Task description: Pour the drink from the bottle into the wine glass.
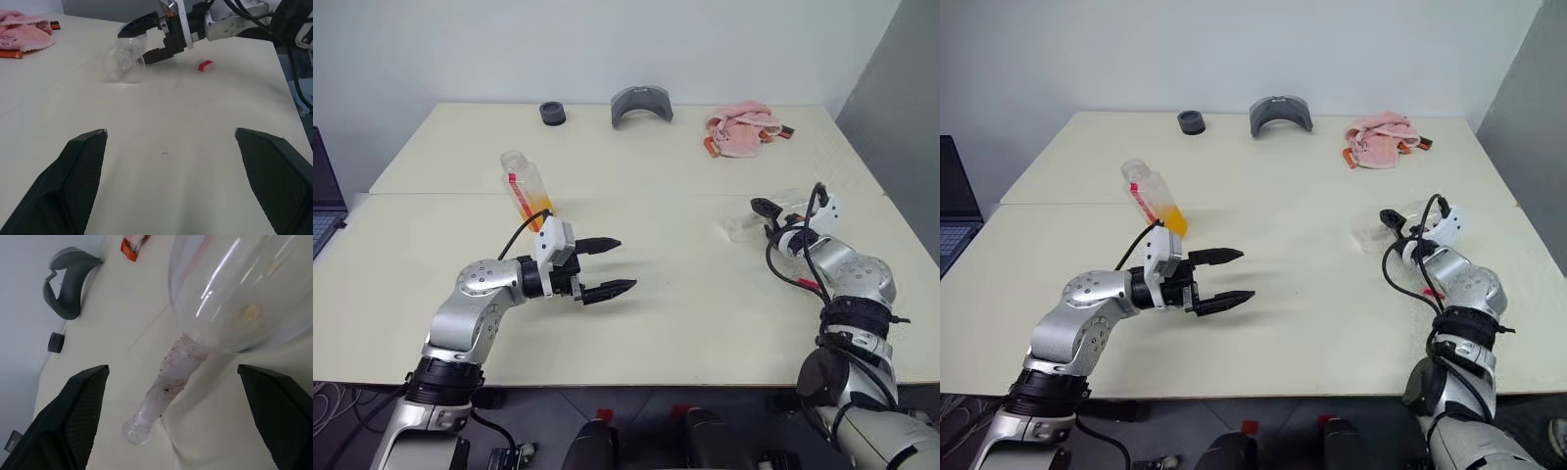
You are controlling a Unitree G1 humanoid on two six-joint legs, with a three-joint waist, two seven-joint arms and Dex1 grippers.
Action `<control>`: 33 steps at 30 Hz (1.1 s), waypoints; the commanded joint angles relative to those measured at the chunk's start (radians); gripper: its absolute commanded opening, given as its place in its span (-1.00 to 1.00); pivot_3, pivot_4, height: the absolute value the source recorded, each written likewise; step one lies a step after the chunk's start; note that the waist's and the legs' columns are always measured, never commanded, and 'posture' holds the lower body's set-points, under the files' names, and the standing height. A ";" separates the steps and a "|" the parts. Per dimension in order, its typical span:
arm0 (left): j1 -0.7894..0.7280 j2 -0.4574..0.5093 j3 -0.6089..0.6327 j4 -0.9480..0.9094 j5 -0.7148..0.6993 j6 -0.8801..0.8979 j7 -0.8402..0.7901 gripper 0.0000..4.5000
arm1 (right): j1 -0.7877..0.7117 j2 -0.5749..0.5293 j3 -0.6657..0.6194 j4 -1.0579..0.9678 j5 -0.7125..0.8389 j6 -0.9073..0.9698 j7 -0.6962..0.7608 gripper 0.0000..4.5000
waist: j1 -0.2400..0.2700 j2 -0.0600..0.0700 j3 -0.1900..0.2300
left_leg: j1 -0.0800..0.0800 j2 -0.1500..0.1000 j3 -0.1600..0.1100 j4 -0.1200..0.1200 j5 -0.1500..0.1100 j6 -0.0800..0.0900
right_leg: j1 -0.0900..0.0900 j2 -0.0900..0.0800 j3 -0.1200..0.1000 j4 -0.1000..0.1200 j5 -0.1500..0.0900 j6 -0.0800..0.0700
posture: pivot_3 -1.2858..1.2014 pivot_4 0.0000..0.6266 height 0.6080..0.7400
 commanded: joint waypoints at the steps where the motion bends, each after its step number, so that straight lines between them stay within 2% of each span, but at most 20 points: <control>1: -0.017 -0.004 0.000 0.002 0.005 -0.019 -0.009 0.99 | -0.052 -0.021 -0.001 0.105 -0.003 -0.081 0.021 1.00 | 0.000 0.000 0.000 | 0.000 0.000 0.000 0.000 0.000 0.000 | 0.000 0.000 0.000 0.000 0.000 0.000 | 0.03 -0.52 1.00; 2: -0.018 -0.006 -0.001 0.004 0.008 -0.022 -0.009 0.99 | -0.061 -0.024 -0.001 0.130 -0.002 -0.095 0.025 1.00 | 0.000 0.000 0.000 | 0.000 0.000 0.000 0.000 0.000 0.000 | 0.000 0.000 0.000 0.000 0.000 0.000 | 0.03 -0.52 1.00; 5: -0.018 -0.012 -0.004 0.012 0.017 -0.031 -0.009 1.00 | -0.082 -0.028 -0.013 0.197 0.010 -0.130 0.028 0.71 | 0.000 0.000 0.000 | 0.000 0.000 0.000 0.000 0.000 0.000 | 0.000 0.000 0.000 0.000 0.000 0.000 | 0.03 -0.52 1.00; 13: -0.014 -0.023 -0.004 0.023 0.032 -0.041 -0.007 1.00 | -0.087 -0.020 -0.022 0.208 0.059 -0.127 0.034 -0.57 | -0.003 0.000 0.000 | 0.000 0.001 0.000 0.000 0.000 0.000 | 0.000 0.000 0.000 0.000 0.000 0.000 | 0.03 -0.52 1.00; 16: -0.012 -0.024 -0.003 0.024 0.034 -0.041 -0.006 1.00 | -0.085 -0.003 -0.010 0.146 0.086 -0.107 0.036 -0.88 | -0.002 0.000 0.000 | 0.000 0.001 0.000 0.000 0.000 0.000 | 0.000 0.000 0.000 0.000 0.000 0.000 | 0.03 -0.52 1.00; 20: -0.007 -0.023 0.001 0.027 0.038 -0.040 -0.001 1.00 | -0.072 0.011 0.055 0.056 0.042 -0.166 0.058 -0.90 | 0.000 0.001 0.000 | -0.001 0.001 0.000 0.000 0.000 0.000 | 0.000 -0.001 0.000 0.000 0.000 0.000 | 0.03 -0.52 1.00; 25: -0.002 -0.022 0.013 0.031 0.038 -0.035 0.018 1.00 | 0.016 0.006 0.348 -0.044 -0.261 -0.481 0.155 -0.90 | -0.001 0.002 0.001 | -0.001 0.001 0.000 0.000 0.000 0.000 | -0.001 -0.001 0.000 -0.001 0.000 0.000 | 0.03 -0.52 1.00; 33: 0.029 -0.005 0.025 0.023 0.038 -0.031 0.035 1.00 | 0.220 0.047 0.550 -0.072 -0.461 -0.680 0.195 -0.90 | -0.001 0.001 0.000 | 0.000 0.001 -0.003 0.000 0.000 0.000 | 0.000 -0.001 0.000 -0.001 0.000 0.000 | 0.03 -0.52 1.00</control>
